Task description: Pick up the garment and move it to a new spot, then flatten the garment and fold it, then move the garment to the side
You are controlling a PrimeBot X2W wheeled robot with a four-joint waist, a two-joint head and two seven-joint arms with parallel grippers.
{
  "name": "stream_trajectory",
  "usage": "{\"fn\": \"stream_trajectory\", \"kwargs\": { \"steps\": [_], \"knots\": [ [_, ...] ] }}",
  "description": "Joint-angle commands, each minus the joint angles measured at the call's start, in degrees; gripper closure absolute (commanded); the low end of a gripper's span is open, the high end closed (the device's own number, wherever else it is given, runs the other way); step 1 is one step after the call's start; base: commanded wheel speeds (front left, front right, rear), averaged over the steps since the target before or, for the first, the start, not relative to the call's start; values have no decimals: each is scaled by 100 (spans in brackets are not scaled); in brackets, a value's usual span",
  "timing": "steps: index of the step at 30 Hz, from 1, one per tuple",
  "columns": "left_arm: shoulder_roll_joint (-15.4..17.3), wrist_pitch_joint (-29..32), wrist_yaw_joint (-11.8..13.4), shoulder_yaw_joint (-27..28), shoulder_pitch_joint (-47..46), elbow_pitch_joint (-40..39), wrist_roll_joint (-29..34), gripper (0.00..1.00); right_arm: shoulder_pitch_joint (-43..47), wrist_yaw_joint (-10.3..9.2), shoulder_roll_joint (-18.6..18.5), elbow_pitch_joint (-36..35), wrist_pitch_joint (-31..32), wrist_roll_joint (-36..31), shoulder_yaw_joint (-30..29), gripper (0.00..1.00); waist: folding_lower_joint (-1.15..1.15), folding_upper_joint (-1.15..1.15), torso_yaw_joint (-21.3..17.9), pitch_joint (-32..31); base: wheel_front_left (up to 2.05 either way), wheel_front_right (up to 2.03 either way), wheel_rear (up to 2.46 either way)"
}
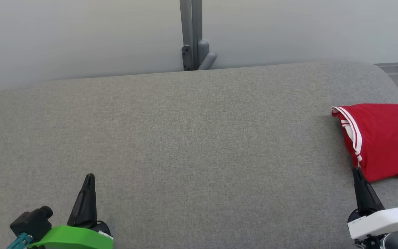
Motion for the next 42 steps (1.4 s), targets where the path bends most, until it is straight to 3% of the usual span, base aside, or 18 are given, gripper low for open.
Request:
{"fn": "stream_trajectory", "kwargs": {
  "steps": [1,42],
  "knots": [
    [-11,22,-47,54,23,-114,-264,100,-135,-2,-60,-36,71,293,-48,100,0,0,1,1,0,0,0],
    [-418,171,-266,192,366,-452,-2863,100,-280,-2,-56,357,1001,3224,-476,100,0,0,14,19,0,0,0]
  ]
}}
